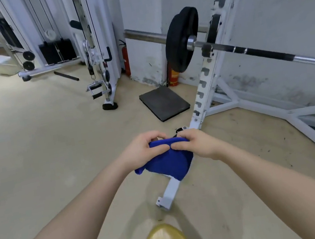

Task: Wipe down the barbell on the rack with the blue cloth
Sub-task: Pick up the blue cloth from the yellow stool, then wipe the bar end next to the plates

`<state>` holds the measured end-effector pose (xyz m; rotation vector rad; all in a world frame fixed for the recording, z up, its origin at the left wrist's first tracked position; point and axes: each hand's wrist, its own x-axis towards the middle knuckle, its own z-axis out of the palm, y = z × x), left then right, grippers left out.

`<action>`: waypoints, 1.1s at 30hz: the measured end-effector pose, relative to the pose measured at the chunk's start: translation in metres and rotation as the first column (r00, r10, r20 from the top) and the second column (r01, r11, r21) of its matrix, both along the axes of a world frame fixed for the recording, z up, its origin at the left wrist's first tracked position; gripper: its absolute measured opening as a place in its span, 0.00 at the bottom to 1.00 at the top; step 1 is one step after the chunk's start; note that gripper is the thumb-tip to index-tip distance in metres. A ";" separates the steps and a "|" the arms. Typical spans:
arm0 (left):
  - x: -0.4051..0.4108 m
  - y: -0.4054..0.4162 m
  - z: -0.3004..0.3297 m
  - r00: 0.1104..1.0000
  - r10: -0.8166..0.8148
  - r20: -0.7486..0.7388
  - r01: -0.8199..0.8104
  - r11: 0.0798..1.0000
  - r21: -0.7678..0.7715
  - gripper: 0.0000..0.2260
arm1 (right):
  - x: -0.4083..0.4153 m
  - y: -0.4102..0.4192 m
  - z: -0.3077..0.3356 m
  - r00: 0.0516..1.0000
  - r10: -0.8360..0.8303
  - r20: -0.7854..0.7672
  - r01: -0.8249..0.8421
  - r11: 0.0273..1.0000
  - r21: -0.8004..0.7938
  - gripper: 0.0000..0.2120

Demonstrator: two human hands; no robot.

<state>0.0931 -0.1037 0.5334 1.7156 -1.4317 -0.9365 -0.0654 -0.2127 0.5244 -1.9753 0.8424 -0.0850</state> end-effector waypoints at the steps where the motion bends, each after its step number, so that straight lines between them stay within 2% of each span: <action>1: 0.027 0.000 0.002 1.000 -0.010 0.013 0.010 1.000 0.002 0.02 | 0.025 0.004 0.002 0.998 -0.039 0.043 0.037 0.999 0.037 0.15; 2: 0.055 -0.001 0.005 0.999 -0.016 0.037 0.016 1.000 0.015 0.02 | 0.050 0.008 0.003 0.994 -0.079 0.072 0.075 0.995 0.063 0.15; 5: 0.143 0.000 0.012 0.984 -0.093 0.151 0.076 0.990 0.118 0.11 | 0.126 0.016 0.011 0.982 -0.163 0.100 0.159 0.986 0.047 0.14; 8: 0.223 -0.001 0.016 0.949 -0.141 0.281 0.083 0.974 0.209 0.15 | 0.183 0.011 0.026 0.985 -0.154 0.073 0.153 0.988 0.025 0.07; 10: 0.267 -0.010 0.020 0.960 -0.090 0.266 0.037 0.980 0.196 0.16 | 0.212 -0.001 0.039 0.997 -0.080 -0.008 0.080 0.997 0.015 0.07; 12: 0.296 -0.027 0.024 0.970 -0.014 0.243 -0.024 0.989 0.149 0.16 | 0.236 -0.015 0.047 0.986 -0.031 -0.161 0.021 0.998 -0.063 0.05; 14: 0.312 -0.048 0.030 0.972 0.003 0.233 -0.029 0.994 0.109 0.15 | 0.257 -0.033 0.051 0.972 -0.098 -0.215 0.063 0.985 -0.163 0.09; 15: 0.317 -0.060 0.032 0.977 -0.005 0.215 -0.015 0.996 0.092 0.14 | 0.266 -0.042 0.052 0.971 -0.164 -0.172 0.137 0.978 -0.160 0.11; 17: 0.325 -0.084 0.037 0.991 -0.009 0.134 0.000 0.998 0.064 0.10 | 0.281 -0.058 0.055 0.942 -0.335 0.002 0.335 0.942 0.033 0.10; 20: 0.341 -0.125 0.046 0.998 -0.054 0.041 0.053 0.998 0.044 0.05 | 0.304 -0.096 0.063 0.774 -0.606 0.182 0.517 0.772 0.370 0.10; 24: 0.373 -0.203 0.051 0.987 -0.116 0.110 0.117 0.993 0.002 0.06 | 0.340 -0.181 0.071 0.518 -0.829 0.209 0.645 0.540 0.542 0.06; 26: 0.390 -0.246 0.057 0.977 -0.151 0.152 0.153 0.988 -0.004 0.07 | 0.355 -0.227 0.072 0.348 -0.924 0.160 0.617 0.354 0.703 0.07; 28: 0.404 -0.287 0.066 0.961 -0.191 0.202 0.191 0.981 0.017 0.07 | 0.367 -0.264 0.074 0.195 -0.975 0.108 0.483 0.191 0.854 0.10; 29: 0.412 -0.307 0.069 0.951 -0.202 0.232 0.202 0.979 0.026 0.07 | 0.374 -0.279 0.075 0.154 -0.983 0.098 0.420 0.155 0.894 0.10; 33: 0.443 -0.381 0.072 0.938 -0.178 0.297 0.180 0.983 0.020 0.07 | 0.410 -0.335 0.086 0.092 -0.984 0.153 0.268 0.173 0.948 0.09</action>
